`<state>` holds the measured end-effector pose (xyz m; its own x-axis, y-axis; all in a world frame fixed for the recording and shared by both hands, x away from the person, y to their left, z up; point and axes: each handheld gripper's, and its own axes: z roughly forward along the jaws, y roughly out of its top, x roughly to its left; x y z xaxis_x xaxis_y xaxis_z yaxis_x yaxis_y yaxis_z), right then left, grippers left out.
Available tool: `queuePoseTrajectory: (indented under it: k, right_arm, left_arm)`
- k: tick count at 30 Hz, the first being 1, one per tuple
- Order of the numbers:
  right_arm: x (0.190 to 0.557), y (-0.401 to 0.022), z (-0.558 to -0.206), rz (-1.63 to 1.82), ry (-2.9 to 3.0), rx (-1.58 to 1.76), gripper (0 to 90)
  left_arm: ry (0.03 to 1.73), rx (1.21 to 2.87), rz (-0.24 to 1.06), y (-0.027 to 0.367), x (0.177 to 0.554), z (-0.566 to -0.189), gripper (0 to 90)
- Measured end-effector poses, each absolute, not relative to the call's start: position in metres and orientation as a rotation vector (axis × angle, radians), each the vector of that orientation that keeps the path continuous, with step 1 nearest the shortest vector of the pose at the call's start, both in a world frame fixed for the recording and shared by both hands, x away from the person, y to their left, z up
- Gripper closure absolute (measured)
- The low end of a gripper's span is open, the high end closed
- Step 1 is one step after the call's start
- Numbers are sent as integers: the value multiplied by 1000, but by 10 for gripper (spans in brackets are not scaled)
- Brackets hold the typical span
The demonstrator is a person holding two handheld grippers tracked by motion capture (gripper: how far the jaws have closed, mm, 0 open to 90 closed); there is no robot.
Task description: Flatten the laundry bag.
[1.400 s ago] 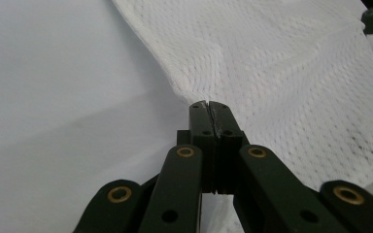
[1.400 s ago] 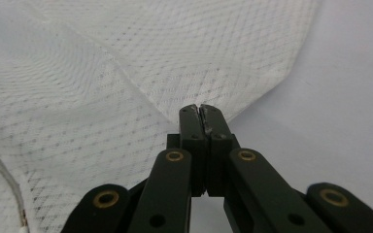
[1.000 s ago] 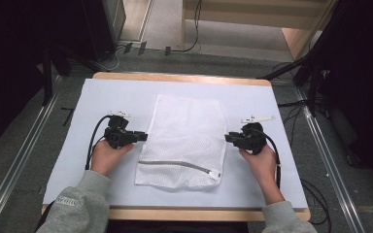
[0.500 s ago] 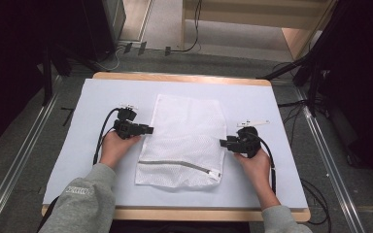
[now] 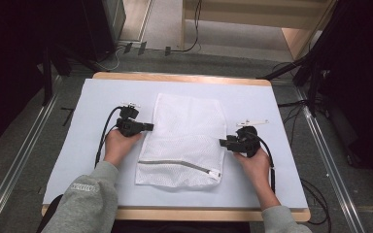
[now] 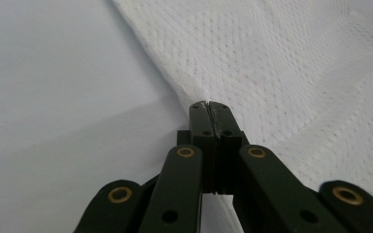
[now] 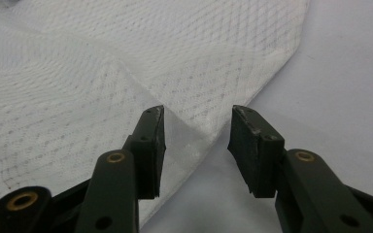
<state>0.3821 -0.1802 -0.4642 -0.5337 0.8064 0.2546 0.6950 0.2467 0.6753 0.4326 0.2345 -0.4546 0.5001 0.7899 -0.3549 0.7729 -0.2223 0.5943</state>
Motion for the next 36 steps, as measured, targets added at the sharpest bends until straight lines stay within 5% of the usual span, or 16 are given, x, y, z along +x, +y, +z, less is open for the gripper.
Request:
queuePoseTrajectory:
  k: [28, 30, 34, 36]
  right_arm:
    - [391, -137, -467, 1170, 2456, 1325, 574]
    - [393, -132, -469, 1151, 2462, 1314, 621]
    - [396, -124, -470, 1070, 2463, 1275, 879]
    - [399, -123, -470, 1056, 2468, 1274, 900]
  left_arm:
    - [1408, 1985, 60, 279, 417, -455, 900]
    - [1404, 1979, 52, 279, 418, -455, 900]
    - [1396, 1971, 48, 277, 419, -456, 900]
    - [1386, 1975, 54, 275, 421, -456, 900]
